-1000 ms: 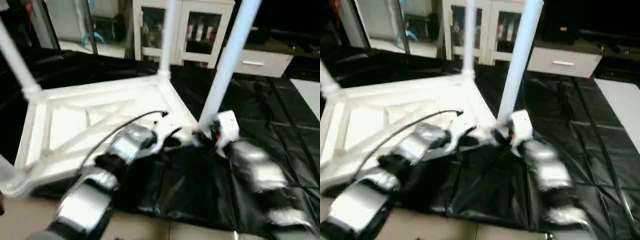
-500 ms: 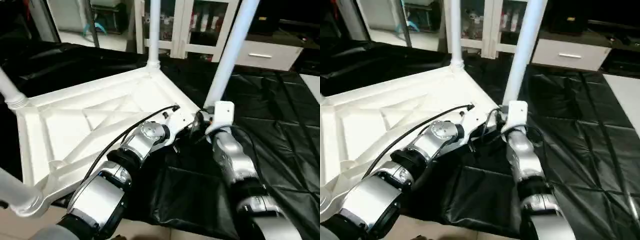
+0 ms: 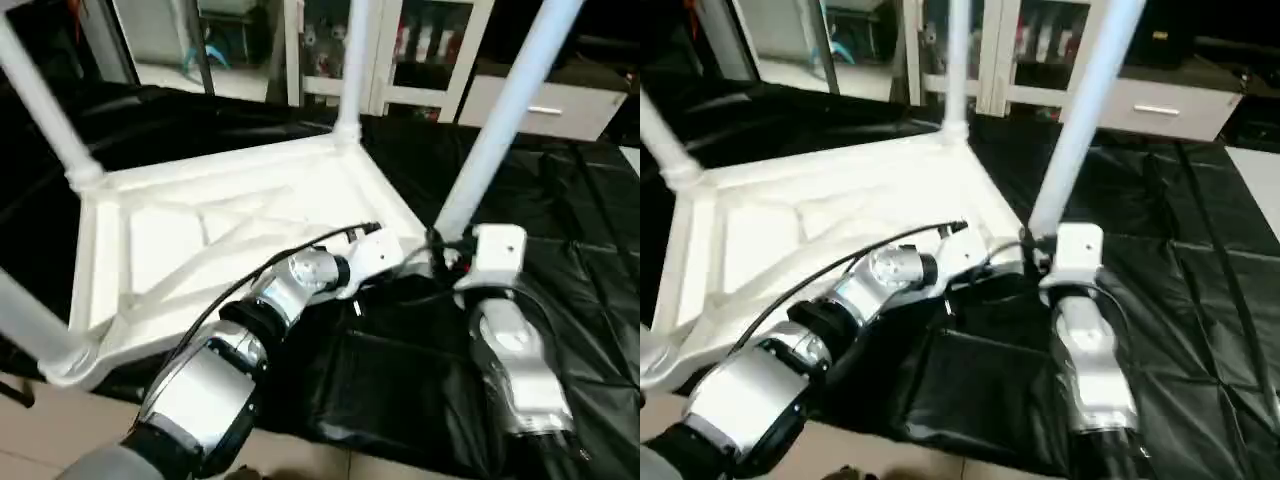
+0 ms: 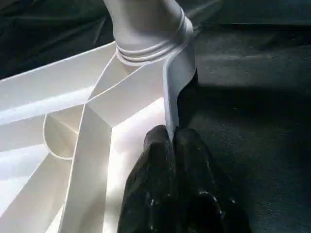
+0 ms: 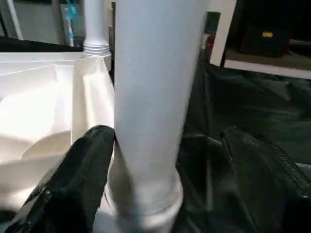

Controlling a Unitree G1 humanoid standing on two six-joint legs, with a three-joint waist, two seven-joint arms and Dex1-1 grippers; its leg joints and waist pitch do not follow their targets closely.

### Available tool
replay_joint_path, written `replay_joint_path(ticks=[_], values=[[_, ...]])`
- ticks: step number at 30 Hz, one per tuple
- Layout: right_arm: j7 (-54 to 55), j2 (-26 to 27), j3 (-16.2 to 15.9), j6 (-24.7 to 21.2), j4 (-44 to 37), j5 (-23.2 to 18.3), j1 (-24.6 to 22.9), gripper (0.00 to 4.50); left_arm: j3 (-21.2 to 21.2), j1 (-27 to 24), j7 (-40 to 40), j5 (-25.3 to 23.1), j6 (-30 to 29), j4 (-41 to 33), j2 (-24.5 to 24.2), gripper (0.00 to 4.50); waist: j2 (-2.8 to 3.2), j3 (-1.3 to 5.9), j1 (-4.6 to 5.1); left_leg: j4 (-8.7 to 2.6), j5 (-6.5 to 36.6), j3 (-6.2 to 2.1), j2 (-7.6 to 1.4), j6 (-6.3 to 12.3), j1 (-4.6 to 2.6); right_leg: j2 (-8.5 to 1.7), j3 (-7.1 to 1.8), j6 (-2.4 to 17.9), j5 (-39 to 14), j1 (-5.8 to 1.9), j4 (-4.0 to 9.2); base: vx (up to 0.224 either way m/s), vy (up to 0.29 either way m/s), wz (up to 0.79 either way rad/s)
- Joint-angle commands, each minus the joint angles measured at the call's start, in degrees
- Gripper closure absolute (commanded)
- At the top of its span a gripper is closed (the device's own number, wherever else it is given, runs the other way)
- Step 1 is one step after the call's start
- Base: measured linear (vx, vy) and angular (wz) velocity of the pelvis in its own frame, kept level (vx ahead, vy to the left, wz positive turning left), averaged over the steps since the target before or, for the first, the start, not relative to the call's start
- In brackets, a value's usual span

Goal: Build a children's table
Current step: Rotate leg to tighten

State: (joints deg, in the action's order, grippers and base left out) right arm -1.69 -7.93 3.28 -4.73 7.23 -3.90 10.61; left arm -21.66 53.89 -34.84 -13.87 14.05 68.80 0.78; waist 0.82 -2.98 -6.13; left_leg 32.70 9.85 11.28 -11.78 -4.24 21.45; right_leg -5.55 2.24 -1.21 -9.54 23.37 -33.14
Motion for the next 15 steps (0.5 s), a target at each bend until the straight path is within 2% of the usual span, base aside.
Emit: replay_joint_path(ticks=[1,3,4,5,6,7,8,9,11,13,14,15], values=[[-2.32,-1.36,0.02,-1.96,-1.98,-0.68,-0.71,0.75,0.91,1.88,3.86,-0.43,2.94,-0.96,-0.84,4.50,-0.87,4.19,0.36,-3.35,11.47,-0.55,-0.64,3.44,-0.75,-2.00,-1.28,11.09,-4.87,-3.26,2.88,0.000,0.000,0.00],[-4.32,-1.80,-1.51,-3.32,-2.92,-0.79,-1.13,0.75,1.53,1.88,3.98,-0.02,3.72,-0.70,-1.00,4.50,-0.87,4.08,0.77,-3.30,11.32,-0.51,-0.55,3.74,-0.62,-1.98,-1.24,11.40,-5.93,-3.24,3.04,0.000,0.000,0.00],[-6.62,-2.12,-3.11,-5.08,-3.74,-0.90,-1.38,0.75,2.12,1.89,3.88,0.16,4.75,-0.27,-1.25,4.50,-1.78,4.02,1.11,-3.23,11.17,-0.41,-0.56,4.40,-0.51,-1.91,-1.24,11.43,-6.43,-3.27,3.12,0.000,0.000,0.00],[-7.21,-2.27,-3.56,-5.52,-3.88,-0.83,-1.38,0.75,2.22,1.92,3.84,0.15,5.05,-0.17,-1.32,4.50,-1.35,4.05,1.16,-3.25,10.46,-0.56,-0.61,4.71,-0.40,-2.11,-1.25,11.48,-6.83,-3.35,2.98,0.000,0.000,0.00],[-7.21,-2.27,-3.56,-5.52,-3.88,-0.83,-1.38,0.75,2.22,1.92,3.84,0.15,5.05,-0.17,-1.32,4.50,-1.35,4.05,1.16,-3.25,10.46,-0.56,-0.61,4.71,-0.40,-2.11,-1.25,11.48,-6.83,-3.35,2.98,0.000,0.000,0.00],[-10.73,-3.43,-6.23,-6.66,-4.17,-0.70,-1.08,0.75,2.43,1.97,4.25,0.03,5.26,-0.15,-1.70,4.50,-1.25,4.07,1.29,-3.09,10.27,-0.47,-0.67,4.99,-0.62,-1.98,-1.28,11.89,-6.81,-3.07,3.05,0.000,0.000,0.00],[-12.29,-3.79,-7.18,-7.13,-4.44,-1.06,-0.89,0.75,2.67,1.95,4.05,0.17,5.22,-0.17,-1.94,4.50,-1.73,4.07,1.22,-3.06,9.59,-0.47,-0.77,5.30,-0.55,-2.06,-1.29,12.18,-6.27,-3.19,2.87,0.000,0.000,0.00],[-14.75,-4.13,-8.28,-7.84,-5.03,-2.27,-0.46,0.75,3.26,1.79,3.07,0.75,4.87,-0.35,-2.43,4.50,-1.70,4.09,1.18,-3.03,9.33,-0.44,-0.75,5.55,-0.56,-2.04,-1.29,12.37,-5.94,-3.21,2.79,0.000,0.000,0.00],[-17.61,-5.41,-8.87,-8.95,-6.13,-3.52,-0.42,0.72,4.49,1.57,0.67,2.41,4.05,-0.76,-2.80,3.93,-2.23,4.03,1.02,-2.98,8.51,-0.41,-0.83,6.51,-0.51,-2.19,-1.33,12.75,-5.60,-3.26,2.61,0.000,0.000,0.00],[-20.61,-7.34,-8.57,-9.93,-6.76,-4.87,-0.68,0.72,5.75,0.69,-3.00,4.66,2.15,-2.64,-3.61,3.88,-2.45,4.02,0.65,-2.93,7.99,-0.37,-0.95,6.86,-0.66,-2.39,-1.36,13.54,-5.57,-3.20,2.45,0.000,0.000,0.00],[-21.83,-8.26,-8.28,-10.04,-6.74,-5.30,-0.71,0.72,6.69,-0.02,-4.97,6.28,1.09,-4.22,-4.03,3.76,-2.72,3.97,0.47,-2.88,7.89,-0.28,-1.12,6.96,-0.82,-2.39,-1.36,14.40,-5.27,-2.96,2.26,0.000,0.000,0.00],[-22.62,-8.86,-8.05,-10.11,-6.75,-5.58,-0.74,0.72,7.39,-0.55,-6.38,7.50,0.36,-5.40,-4.30,3.61,-2.74,3.89,0.49,-2.94,7.82,-0.26,-1.12,6.94,-0.79,-2.31,-1.35,14.68,-5.07,-2.94,2.24,0.000,0.000,0.00]])
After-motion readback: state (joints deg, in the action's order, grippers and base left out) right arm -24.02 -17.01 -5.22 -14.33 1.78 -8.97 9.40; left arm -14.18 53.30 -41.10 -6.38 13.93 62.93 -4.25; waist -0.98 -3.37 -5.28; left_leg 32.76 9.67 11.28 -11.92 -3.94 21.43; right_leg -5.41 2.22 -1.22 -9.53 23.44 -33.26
